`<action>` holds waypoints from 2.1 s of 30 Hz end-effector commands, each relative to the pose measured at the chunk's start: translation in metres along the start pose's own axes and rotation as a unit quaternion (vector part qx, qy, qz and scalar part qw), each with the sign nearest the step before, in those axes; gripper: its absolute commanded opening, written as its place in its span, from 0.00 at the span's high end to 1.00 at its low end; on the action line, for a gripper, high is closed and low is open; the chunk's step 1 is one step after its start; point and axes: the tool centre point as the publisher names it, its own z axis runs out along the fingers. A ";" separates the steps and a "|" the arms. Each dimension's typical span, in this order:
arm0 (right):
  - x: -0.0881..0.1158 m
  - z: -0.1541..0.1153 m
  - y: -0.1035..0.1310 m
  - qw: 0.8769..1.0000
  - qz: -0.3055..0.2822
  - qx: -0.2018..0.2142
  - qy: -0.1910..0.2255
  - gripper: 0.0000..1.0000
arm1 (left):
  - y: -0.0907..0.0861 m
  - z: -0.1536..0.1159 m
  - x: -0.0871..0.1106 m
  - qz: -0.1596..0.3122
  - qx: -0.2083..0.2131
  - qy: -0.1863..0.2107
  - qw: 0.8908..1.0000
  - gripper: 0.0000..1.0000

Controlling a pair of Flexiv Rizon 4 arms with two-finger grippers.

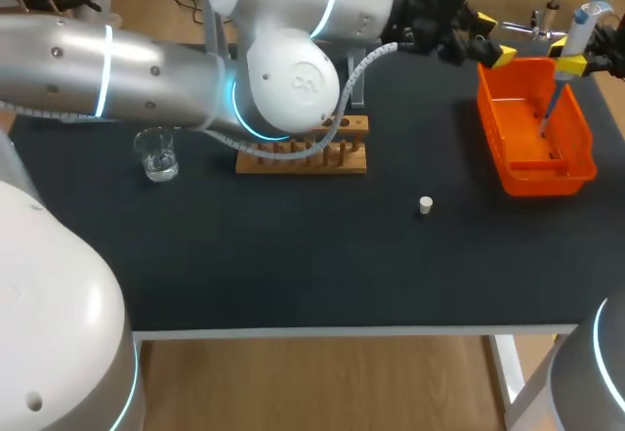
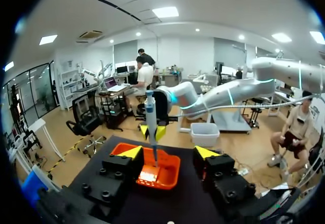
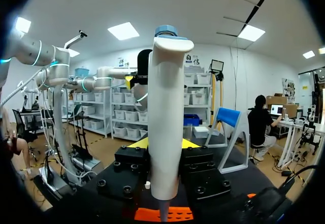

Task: Invert the test tube, pick up the pipette, mount the tip to pipette, aspirate from beaker and dispense into the tube, eject the tip, return the pipette, and cap with the stopper.

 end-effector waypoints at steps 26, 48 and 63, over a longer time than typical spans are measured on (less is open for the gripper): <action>-0.002 -0.003 0.000 1.000 0.000 0.000 0.004 1.00 | -0.011 0.016 -0.013 0.007 -0.002 0.009 1.000 1.00; -0.002 -0.003 0.000 1.000 0.000 0.000 0.004 1.00 | -0.045 0.061 -0.028 0.028 0.014 0.033 0.999 1.00; -0.002 -0.003 0.000 1.000 0.000 0.000 0.004 1.00 | -0.062 0.085 -0.031 0.041 0.040 0.078 0.995 1.00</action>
